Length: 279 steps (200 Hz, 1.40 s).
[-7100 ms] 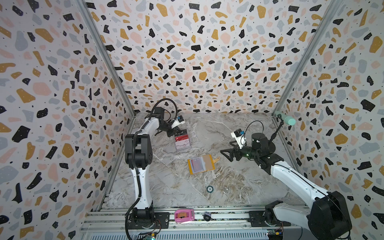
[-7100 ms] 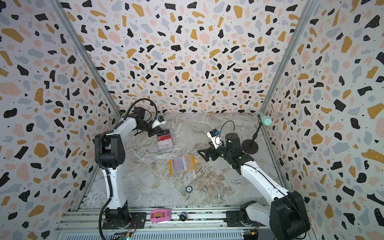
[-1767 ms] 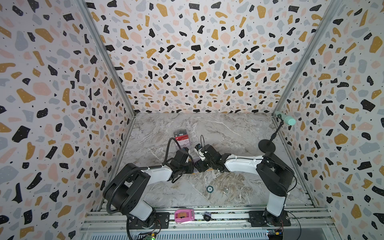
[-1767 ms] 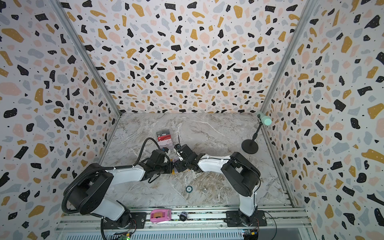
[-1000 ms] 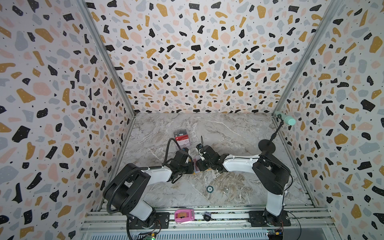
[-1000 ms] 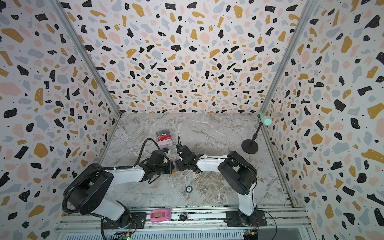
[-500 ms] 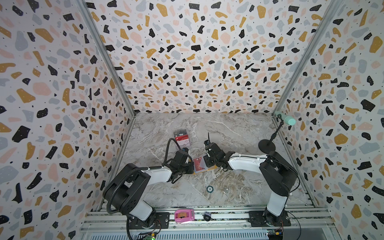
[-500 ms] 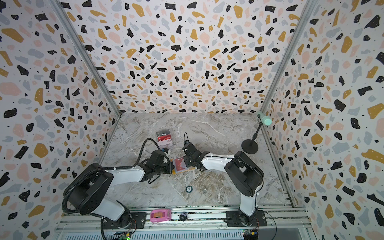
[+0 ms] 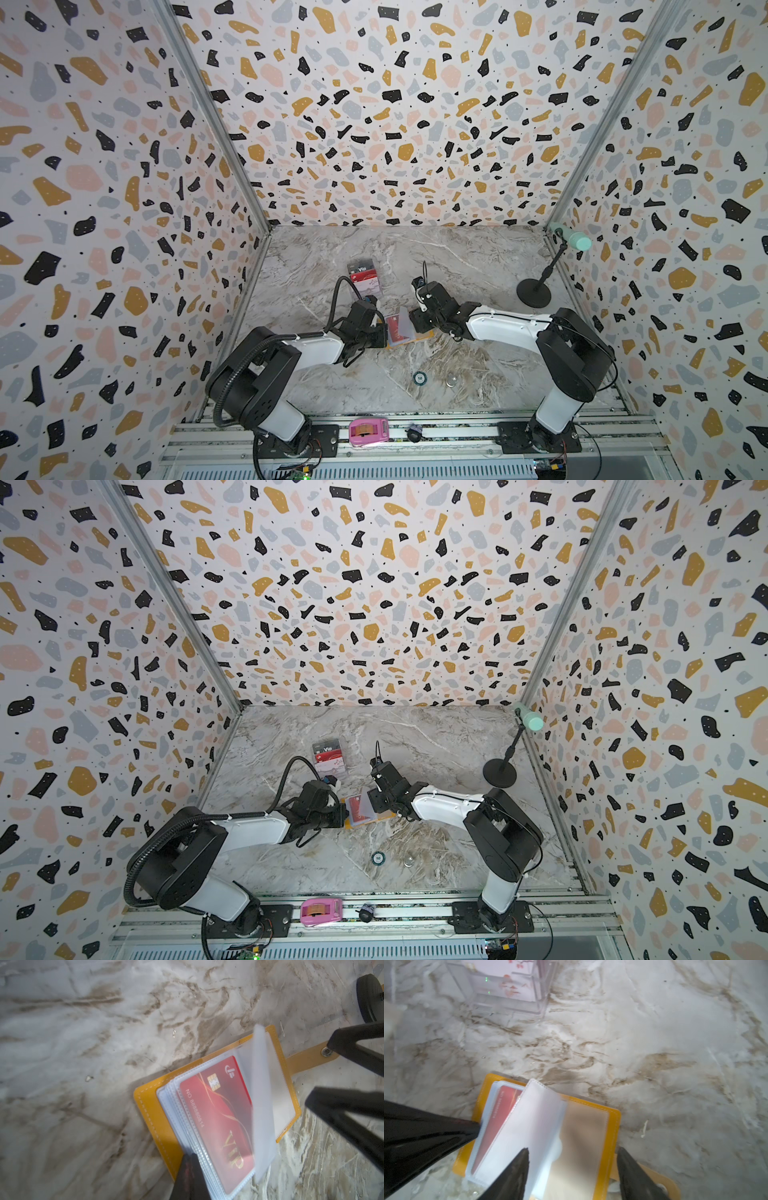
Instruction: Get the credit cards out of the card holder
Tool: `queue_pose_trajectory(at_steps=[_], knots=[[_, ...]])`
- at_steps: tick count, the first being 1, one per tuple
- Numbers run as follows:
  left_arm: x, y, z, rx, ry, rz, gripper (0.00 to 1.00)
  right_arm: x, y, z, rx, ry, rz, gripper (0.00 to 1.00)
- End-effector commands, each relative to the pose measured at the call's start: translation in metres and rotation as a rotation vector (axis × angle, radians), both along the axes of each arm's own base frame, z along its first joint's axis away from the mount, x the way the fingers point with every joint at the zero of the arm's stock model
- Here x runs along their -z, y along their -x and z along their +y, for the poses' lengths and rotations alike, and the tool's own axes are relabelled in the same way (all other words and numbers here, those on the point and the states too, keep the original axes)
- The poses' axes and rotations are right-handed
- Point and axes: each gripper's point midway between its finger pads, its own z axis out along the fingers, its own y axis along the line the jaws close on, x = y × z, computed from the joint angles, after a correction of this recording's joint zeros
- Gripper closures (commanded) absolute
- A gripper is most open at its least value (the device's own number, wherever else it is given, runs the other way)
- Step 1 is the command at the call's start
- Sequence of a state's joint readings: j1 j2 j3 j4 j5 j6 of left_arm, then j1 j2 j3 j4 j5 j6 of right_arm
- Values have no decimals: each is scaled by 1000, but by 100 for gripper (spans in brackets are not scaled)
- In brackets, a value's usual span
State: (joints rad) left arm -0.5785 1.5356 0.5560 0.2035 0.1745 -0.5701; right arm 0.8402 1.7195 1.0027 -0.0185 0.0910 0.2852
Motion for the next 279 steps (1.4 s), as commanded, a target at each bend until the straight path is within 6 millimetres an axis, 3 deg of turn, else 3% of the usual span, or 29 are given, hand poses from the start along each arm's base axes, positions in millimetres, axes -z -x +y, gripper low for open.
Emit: queue_pose_trajectory(at_steps=[1,65,175,189,207,228,279], knots=[[22,20,10,4,-51,90,100,-14,10,24,-86,-56,-20,22],[22,21,12,1,-53,90,100,8,16,43,-105,-35,11,19],[25,22,12,1,-53,93,100,32,26,48,-145,-4,63,20],[25,22,12,1,-53,92,100,36,24,45,-130,22,61,22],[25,23,13,1,-56,93,100,39,22,41,-111,45,57,36],[26,23,13,2,-58,95,100,39,20,36,-93,65,49,45],[27,24,14,7,-68,94,100,36,9,19,-20,114,24,47]])
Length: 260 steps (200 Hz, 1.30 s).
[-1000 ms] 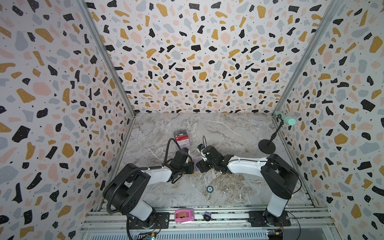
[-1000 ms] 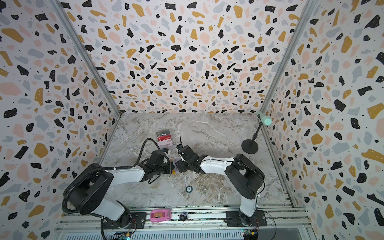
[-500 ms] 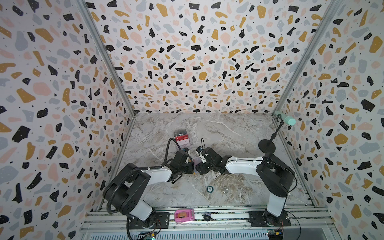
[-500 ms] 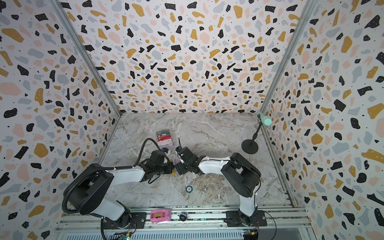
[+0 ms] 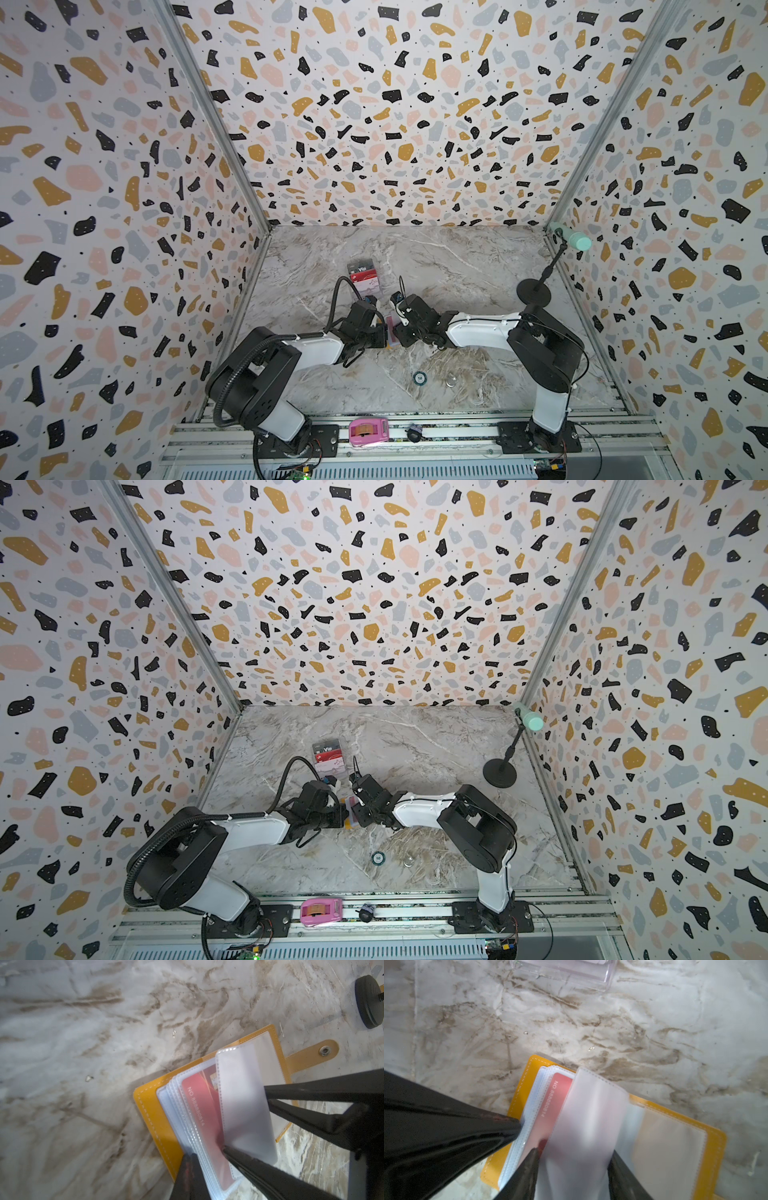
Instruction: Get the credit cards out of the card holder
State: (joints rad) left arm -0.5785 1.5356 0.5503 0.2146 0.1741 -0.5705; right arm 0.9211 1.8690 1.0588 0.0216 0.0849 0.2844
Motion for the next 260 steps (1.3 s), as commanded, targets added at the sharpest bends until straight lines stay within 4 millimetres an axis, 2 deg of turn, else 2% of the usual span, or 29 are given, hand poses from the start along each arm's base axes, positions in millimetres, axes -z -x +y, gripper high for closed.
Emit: queue_pose_trajectory(at_steps=[1,134,177,199,242,260], knots=[[26,24,14,8,-71,98,100,-1,-8,-19,65,78,-17,47],[23,19,11,19,-74,92,100,-23,-28,-54,182,98,-35,60],[21,18,10,17,-66,83,100,-24,-33,-76,235,133,-38,61],[21,19,11,18,-67,82,100,-33,-35,-86,253,149,-57,61],[20,19,11,22,-65,76,100,-60,-37,-92,246,151,-90,61],[21,19,11,23,-66,76,100,-55,-34,-84,192,120,8,61]])
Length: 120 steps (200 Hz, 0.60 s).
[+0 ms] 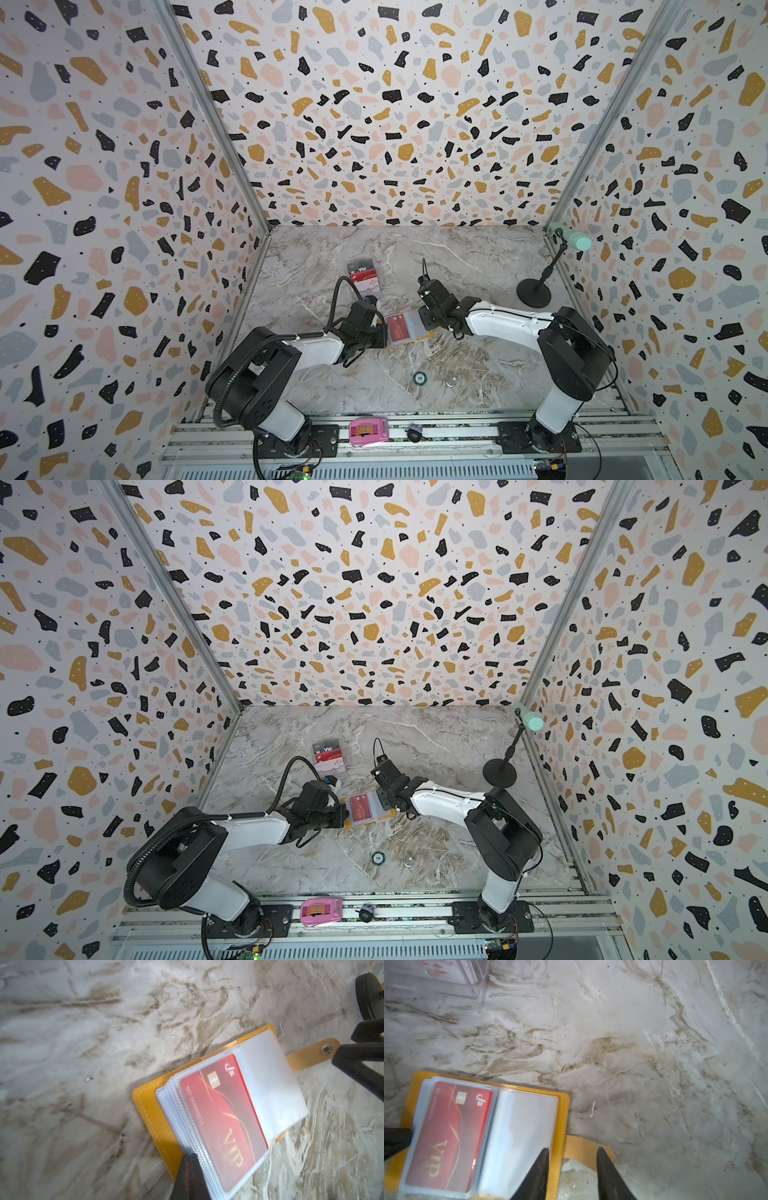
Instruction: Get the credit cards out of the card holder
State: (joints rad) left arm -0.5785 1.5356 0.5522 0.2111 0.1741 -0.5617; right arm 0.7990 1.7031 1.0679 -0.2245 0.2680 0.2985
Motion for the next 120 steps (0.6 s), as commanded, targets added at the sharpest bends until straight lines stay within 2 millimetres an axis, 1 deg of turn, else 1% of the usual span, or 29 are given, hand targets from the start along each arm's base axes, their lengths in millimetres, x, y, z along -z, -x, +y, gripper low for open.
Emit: queue_pose_trajectory(at_steps=[1,15,27,62,71,91,120], knots=[[21,19,11,16,-61,78,100,-12,2,4,-47,-33,76,61],[21,20,10,20,-62,80,100,-9,9,18,-107,-122,160,62],[22,20,10,20,-62,79,100,-12,14,30,-151,-217,213,65],[25,21,9,35,-63,84,100,-22,30,64,-280,-435,337,67],[25,22,9,39,-61,85,100,-21,32,71,-297,-479,370,67],[25,22,9,46,-66,83,100,-16,34,81,-310,-527,417,68],[28,24,11,48,-74,87,100,0,33,84,-280,-548,468,67]])
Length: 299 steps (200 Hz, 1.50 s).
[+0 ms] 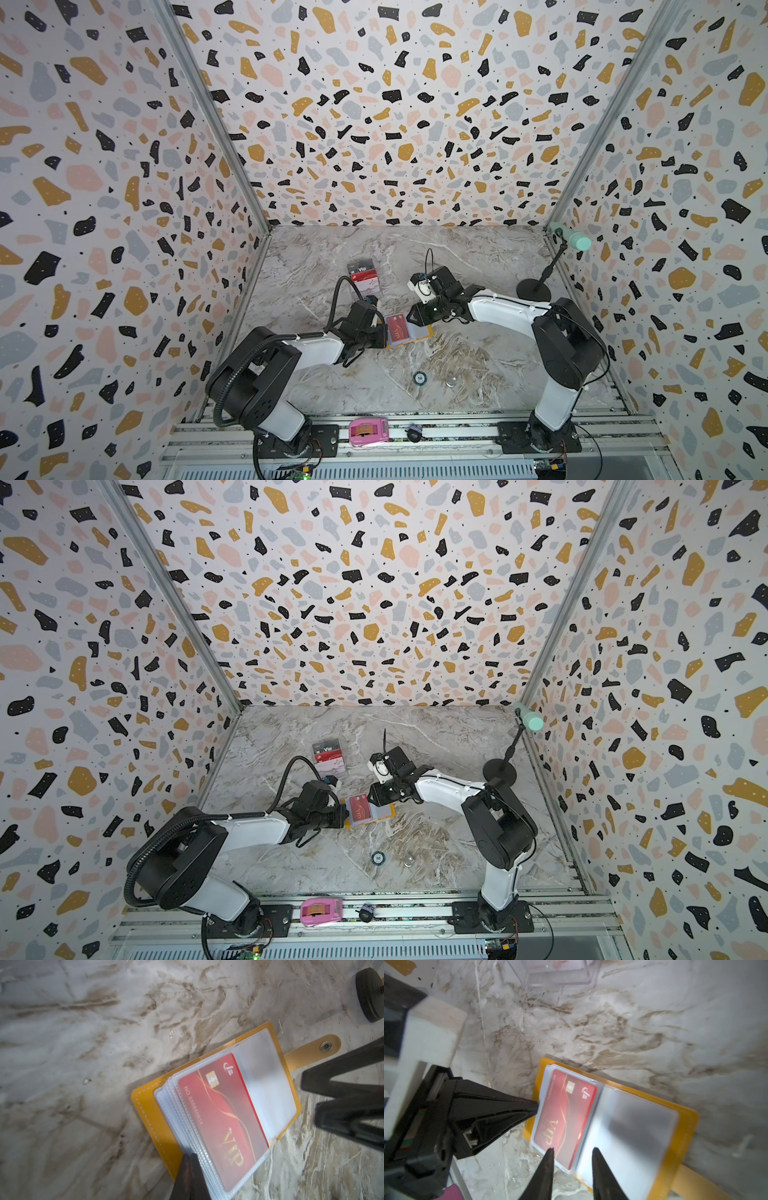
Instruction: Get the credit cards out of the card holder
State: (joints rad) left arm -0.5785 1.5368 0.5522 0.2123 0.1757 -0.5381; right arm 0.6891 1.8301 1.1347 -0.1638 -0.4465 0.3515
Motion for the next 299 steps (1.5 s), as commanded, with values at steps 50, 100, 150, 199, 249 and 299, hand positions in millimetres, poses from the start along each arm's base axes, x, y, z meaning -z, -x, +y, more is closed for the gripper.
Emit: queue_pose_trajectory(at_steps=[50,100,150,199,249,299], knots=[[33,25,12,30,-76,106,100,9,3,18,-8,-100,122,70],[34,26,13,37,-82,107,100,19,3,16,8,-86,141,72],[35,27,14,40,-83,108,100,23,2,12,23,-68,143,73],[35,27,14,41,-85,109,100,23,6,15,5,-89,160,74],[36,27,13,41,-85,110,100,16,12,20,-25,-156,198,75],[36,27,13,42,-87,112,100,7,15,21,-45,-249,244,76]])
